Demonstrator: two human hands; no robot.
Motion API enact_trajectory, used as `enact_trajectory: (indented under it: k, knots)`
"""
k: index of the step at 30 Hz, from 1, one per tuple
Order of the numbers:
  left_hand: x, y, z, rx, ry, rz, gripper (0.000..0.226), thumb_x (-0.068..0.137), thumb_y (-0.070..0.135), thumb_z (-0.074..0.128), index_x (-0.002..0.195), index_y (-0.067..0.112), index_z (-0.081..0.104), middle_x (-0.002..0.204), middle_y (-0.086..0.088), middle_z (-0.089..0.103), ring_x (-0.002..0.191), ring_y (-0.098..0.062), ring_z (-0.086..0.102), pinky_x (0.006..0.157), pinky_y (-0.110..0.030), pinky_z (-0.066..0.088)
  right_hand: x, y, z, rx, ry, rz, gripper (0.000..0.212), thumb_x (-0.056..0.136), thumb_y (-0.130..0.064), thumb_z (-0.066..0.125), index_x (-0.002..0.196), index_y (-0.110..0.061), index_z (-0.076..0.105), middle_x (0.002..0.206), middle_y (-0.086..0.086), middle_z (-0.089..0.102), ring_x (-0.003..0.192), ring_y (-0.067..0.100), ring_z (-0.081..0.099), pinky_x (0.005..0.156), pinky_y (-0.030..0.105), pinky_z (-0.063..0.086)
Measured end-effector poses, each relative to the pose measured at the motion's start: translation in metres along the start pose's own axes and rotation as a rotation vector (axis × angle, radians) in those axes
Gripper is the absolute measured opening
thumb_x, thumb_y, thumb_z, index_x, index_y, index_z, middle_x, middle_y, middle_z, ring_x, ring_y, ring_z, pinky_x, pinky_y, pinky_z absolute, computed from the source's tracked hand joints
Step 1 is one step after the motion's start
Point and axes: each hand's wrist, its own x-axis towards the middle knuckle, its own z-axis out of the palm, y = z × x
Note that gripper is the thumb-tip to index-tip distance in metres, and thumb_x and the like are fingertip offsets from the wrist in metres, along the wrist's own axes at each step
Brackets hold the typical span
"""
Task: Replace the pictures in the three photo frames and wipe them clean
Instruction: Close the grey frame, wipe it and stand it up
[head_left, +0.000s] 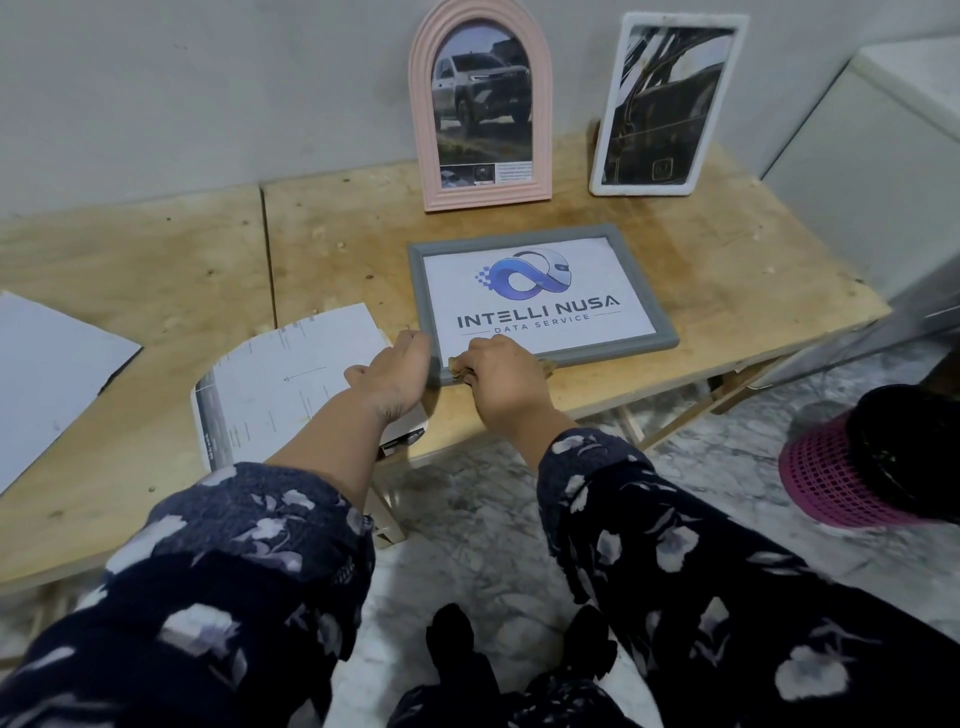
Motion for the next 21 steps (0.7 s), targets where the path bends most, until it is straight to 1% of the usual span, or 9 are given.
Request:
enact_trajectory:
  k: [3, 7, 9, 12, 14, 17, 19, 20, 21]
  knots:
    - [0.010, -0.006, -0.002, -0.108, -0.046, -0.058, 0.047, 0.098, 0.040, 0.013, 0.127, 0.021, 0.046, 0.116, -0.003, 0.044, 0.103, -0.024, 0.033, 0.096, -0.033, 0.019, 0.001, -0.005, 0.003, -0.027, 0.014, -0.017, 0.036, 0.087, 0.001, 0.047, 0.109, -0.016, 0.069, 0.100, 0.003, 0.063, 0.097, 0.026, 0.053, 0.069, 0.029, 0.037]
    - [0.117, -0.077, 0.033, -0.210, -0.133, -0.094, 0.072, 0.071, 0.074, 0.016, 0.127, 0.045, 0.050, 0.145, 0.005, 0.047, 0.138, -0.029, 0.032, 0.113, -0.047, 0.014, 0.000, -0.003, 0.005, -0.006, 0.052, -0.030, 0.034, 0.085, 0.001, 0.049, 0.107, -0.017, 0.070, 0.096, 0.004, 0.063, 0.094, 0.028, 0.053, 0.067, 0.030, 0.033]
    - [0.145, -0.083, 0.036, -0.212, -0.138, -0.100, 0.078, 0.069, 0.069, 0.019, 0.127, 0.031, 0.053, 0.140, -0.010, 0.049, 0.134, -0.033, 0.036, 0.112, -0.050, 0.020, -0.001, -0.005, 0.008, 0.016, 0.085, -0.045, 0.035, 0.084, 0.002, 0.051, 0.105, -0.016, 0.071, 0.094, 0.004, 0.064, 0.091, 0.029, 0.054, 0.066, 0.030, 0.035]
    - [0.060, -0.022, 0.005, -0.265, -0.159, -0.080, 0.066, 0.074, 0.053, 0.020, 0.107, 0.011, 0.059, 0.120, -0.018, 0.060, 0.109, -0.030, 0.051, 0.107, -0.045, 0.031, -0.002, -0.012, 0.013, 0.035, 0.156, -0.097, 0.033, 0.078, 0.005, 0.055, 0.097, -0.013, 0.075, 0.081, 0.006, 0.066, 0.082, 0.031, 0.057, 0.062, 0.028, 0.033]
    - [0.039, -0.006, -0.003, -0.296, -0.154, -0.085, 0.045, 0.091, 0.038, 0.019, 0.080, 0.014, 0.056, 0.089, -0.009, 0.061, 0.081, -0.019, 0.049, 0.089, -0.032, 0.036, -0.003, -0.018, 0.021, 0.086, 0.210, -0.148, 0.027, 0.070, 0.005, 0.063, 0.086, -0.011, 0.077, 0.075, 0.004, 0.069, 0.073, 0.030, 0.061, 0.061, 0.027, 0.041]
    - [0.034, 0.004, -0.002, -0.305, -0.132, -0.075, 0.044, 0.100, 0.021, 0.015, 0.066, 0.015, 0.041, 0.066, -0.003, 0.042, 0.062, -0.014, 0.033, 0.060, -0.022, 0.032, -0.013, -0.020, 0.035, 0.201, 0.273, -0.202, 0.022, 0.065, 0.003, 0.071, 0.078, -0.014, 0.078, 0.074, 0.000, 0.073, 0.074, 0.027, 0.066, 0.068, 0.032, 0.052]
    - [0.039, 0.003, 0.002, -0.269, -0.128, -0.059, 0.039, 0.101, 0.014, 0.015, 0.069, 0.013, 0.037, 0.070, -0.005, 0.038, 0.063, -0.014, 0.033, 0.050, -0.014, 0.035, -0.027, -0.013, 0.037, 0.235, 0.367, -0.248, 0.023, 0.065, 0.006, 0.073, 0.080, -0.011, 0.079, 0.076, 0.001, 0.074, 0.073, 0.022, 0.068, 0.073, 0.024, 0.050]
    - [0.035, 0.003, 0.001, -0.246, -0.119, -0.047, 0.038, 0.100, 0.017, 0.015, 0.078, 0.007, 0.044, 0.080, -0.009, 0.048, 0.073, -0.017, 0.043, 0.058, -0.011, 0.040, -0.033, -0.007, 0.034, 0.236, 0.407, -0.262, 0.023, 0.068, 0.006, 0.073, 0.083, -0.010, 0.078, 0.078, 0.002, 0.074, 0.073, 0.021, 0.068, 0.072, 0.023, 0.051]
    - [0.035, 0.000, 0.001, -0.230, -0.162, -0.059, 0.044, 0.097, 0.027, 0.015, 0.099, 0.003, 0.051, 0.101, -0.013, 0.057, 0.092, -0.023, 0.051, 0.079, -0.014, 0.044, -0.039, -0.001, 0.029, 0.240, 0.430, -0.243, 0.021, 0.073, 0.006, 0.070, 0.086, -0.009, 0.077, 0.080, 0.003, 0.074, 0.074, 0.021, 0.067, 0.072, 0.024, 0.052]
